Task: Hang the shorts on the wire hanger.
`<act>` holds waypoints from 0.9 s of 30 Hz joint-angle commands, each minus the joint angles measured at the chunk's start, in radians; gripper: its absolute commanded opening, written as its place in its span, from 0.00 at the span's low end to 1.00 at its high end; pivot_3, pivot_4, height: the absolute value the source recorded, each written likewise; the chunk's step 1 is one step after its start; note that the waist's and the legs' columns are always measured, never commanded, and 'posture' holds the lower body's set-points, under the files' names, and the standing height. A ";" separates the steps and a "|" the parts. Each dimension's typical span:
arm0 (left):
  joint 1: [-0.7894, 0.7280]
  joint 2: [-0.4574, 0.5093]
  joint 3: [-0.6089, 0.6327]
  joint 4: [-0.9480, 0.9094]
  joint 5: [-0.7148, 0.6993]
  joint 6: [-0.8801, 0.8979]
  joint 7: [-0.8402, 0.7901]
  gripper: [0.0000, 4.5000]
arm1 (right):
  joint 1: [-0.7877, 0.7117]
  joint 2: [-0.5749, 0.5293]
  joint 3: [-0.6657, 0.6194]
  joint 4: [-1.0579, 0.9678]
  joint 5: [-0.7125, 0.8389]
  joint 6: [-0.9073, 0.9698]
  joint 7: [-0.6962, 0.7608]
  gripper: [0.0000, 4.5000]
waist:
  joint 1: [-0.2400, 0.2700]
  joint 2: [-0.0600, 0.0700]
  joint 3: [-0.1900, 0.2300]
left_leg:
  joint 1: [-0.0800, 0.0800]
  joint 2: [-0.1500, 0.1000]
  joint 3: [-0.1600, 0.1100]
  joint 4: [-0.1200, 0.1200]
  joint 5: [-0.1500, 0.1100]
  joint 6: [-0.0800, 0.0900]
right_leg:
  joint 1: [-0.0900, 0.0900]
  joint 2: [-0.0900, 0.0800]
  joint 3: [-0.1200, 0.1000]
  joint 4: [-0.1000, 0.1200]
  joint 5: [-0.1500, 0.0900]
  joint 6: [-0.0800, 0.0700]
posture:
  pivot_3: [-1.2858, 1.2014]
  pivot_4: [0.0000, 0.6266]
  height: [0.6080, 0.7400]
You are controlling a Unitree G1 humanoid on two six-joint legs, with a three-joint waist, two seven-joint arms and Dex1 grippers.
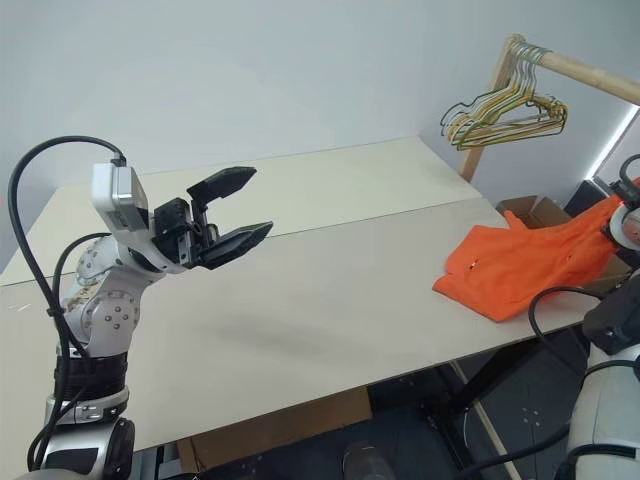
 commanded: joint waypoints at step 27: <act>-0.010 -0.035 0.036 -0.018 -0.048 -0.029 0.027 1.00 | 0.356 0.210 0.525 -0.949 -0.356 -0.156 -0.068 0.99 | 0.015 0.001 0.000 | 0.001 -0.001 0.002 0.001 0.000 0.001 | -0.001 0.000 0.008 0.001 0.000 0.003 | 0.46 0.00 1.00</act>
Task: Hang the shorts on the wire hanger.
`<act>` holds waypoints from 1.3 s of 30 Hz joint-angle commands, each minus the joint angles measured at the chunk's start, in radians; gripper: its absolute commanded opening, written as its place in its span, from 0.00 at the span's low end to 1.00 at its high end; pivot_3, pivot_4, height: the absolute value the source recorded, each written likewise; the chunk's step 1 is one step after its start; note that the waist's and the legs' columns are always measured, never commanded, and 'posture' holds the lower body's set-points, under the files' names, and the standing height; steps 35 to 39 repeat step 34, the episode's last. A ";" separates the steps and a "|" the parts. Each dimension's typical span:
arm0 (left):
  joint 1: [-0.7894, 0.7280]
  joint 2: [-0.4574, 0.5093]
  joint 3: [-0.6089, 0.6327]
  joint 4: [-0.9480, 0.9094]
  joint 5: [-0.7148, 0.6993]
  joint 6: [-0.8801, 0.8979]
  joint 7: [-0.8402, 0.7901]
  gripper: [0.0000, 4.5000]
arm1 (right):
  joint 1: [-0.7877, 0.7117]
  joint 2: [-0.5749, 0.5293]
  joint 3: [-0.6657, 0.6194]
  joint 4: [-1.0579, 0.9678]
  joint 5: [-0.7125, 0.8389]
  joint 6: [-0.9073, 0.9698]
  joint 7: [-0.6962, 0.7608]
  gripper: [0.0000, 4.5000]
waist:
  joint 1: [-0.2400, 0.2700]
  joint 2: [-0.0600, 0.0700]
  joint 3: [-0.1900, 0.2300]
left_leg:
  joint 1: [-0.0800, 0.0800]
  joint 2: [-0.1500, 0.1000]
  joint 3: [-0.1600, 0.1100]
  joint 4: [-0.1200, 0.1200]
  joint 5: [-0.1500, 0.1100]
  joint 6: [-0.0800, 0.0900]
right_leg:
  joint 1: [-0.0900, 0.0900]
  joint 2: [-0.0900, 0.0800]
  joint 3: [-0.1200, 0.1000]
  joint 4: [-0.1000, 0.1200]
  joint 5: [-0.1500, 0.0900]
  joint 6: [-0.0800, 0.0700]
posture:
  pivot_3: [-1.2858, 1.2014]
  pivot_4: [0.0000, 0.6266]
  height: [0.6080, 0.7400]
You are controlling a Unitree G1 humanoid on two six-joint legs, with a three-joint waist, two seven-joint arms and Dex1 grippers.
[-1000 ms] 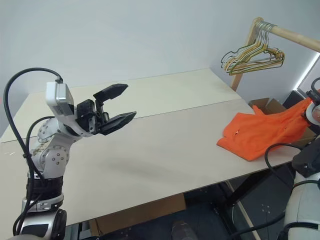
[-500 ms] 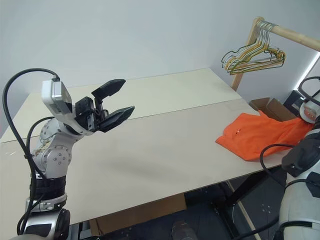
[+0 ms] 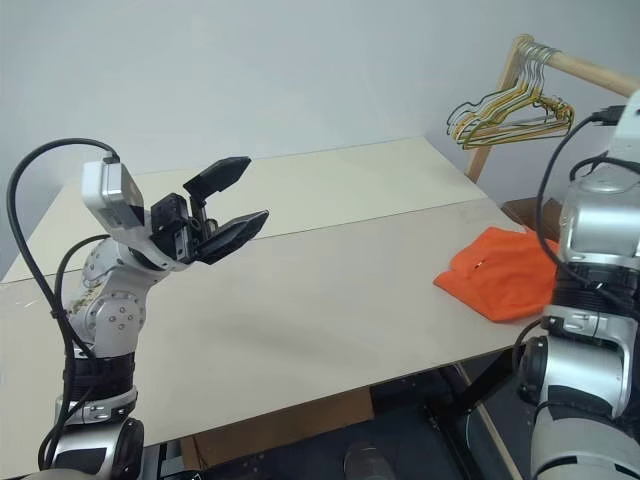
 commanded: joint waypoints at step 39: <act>0.527 0.280 0.114 -0.129 0.147 0.064 0.110 1.00 | 0.428 -0.090 0.472 -0.372 -0.036 -0.493 1.213 0.99 | 0.218 -0.015 0.005 | 0.004 0.001 0.001 0.001 0.000 0.000 | -0.002 0.001 -0.003 0.003 0.002 -0.002 | 0.55 0.00 1.00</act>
